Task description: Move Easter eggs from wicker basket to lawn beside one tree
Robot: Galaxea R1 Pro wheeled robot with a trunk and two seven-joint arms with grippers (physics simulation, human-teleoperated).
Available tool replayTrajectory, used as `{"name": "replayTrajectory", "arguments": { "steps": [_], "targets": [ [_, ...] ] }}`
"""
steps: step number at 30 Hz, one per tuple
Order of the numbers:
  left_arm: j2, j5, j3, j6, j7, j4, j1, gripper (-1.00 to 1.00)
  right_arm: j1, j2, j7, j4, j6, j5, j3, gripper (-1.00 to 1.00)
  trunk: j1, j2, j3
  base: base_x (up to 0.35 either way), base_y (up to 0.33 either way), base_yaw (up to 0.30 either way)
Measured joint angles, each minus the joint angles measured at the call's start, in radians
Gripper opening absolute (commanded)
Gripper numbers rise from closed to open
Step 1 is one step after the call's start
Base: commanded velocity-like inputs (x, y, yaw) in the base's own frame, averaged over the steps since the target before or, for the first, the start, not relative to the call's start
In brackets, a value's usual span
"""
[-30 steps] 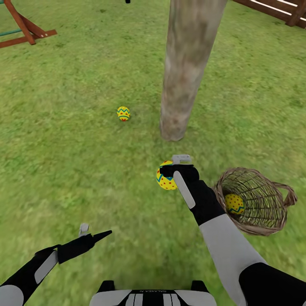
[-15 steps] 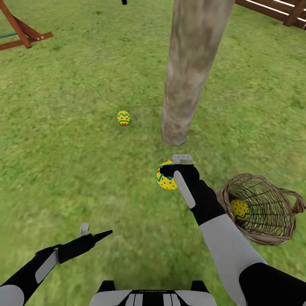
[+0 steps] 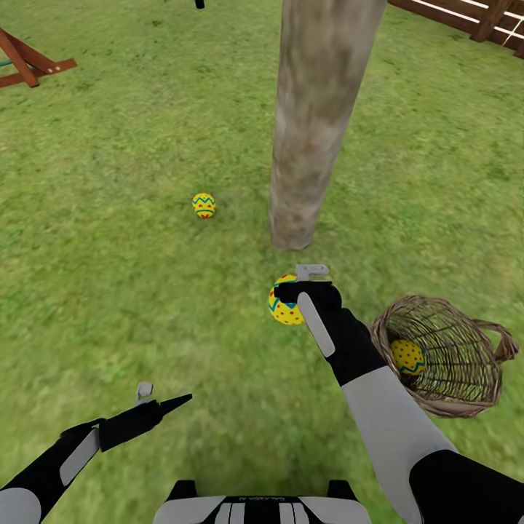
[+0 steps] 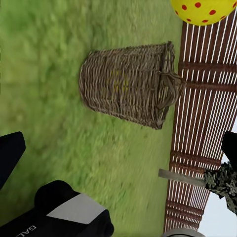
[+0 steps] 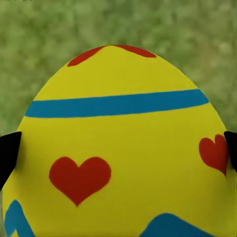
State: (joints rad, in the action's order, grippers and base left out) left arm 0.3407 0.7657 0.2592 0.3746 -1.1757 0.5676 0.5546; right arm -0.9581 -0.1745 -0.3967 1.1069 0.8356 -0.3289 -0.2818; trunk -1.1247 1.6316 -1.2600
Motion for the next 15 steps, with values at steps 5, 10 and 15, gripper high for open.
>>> {"name": "replayTrajectory", "arguments": {
  "steps": [5, 10, 15],
  "targets": [
    [-0.005, 0.0, 0.0, 0.0, 0.001, -0.001, 0.0, 1.0, 0.0, 0.0, 0.0, 0.001, 0.0, 0.0, 0.002, -1.0, 0.0, 0.0, -0.003, 0.0, 0.0, 0.0],
    [-0.007, 0.0, 0.0, 0.0, 0.002, -0.001, 0.0, 1.0, 0.0, 0.0, -0.001, 0.001, 0.0, 0.0, 0.002, -1.0, 0.0, 0.0, -0.003, 0.0, 0.0, 0.0],
    [-0.008, 0.0, 0.0, 0.0, 0.002, -0.003, 0.0, 1.0, 0.0, 0.0, 0.0, 0.001, 0.001, 0.0, 0.002, -1.0, 0.0, 0.0, -0.003, 0.0, 0.0, 0.0]
  ]
}}
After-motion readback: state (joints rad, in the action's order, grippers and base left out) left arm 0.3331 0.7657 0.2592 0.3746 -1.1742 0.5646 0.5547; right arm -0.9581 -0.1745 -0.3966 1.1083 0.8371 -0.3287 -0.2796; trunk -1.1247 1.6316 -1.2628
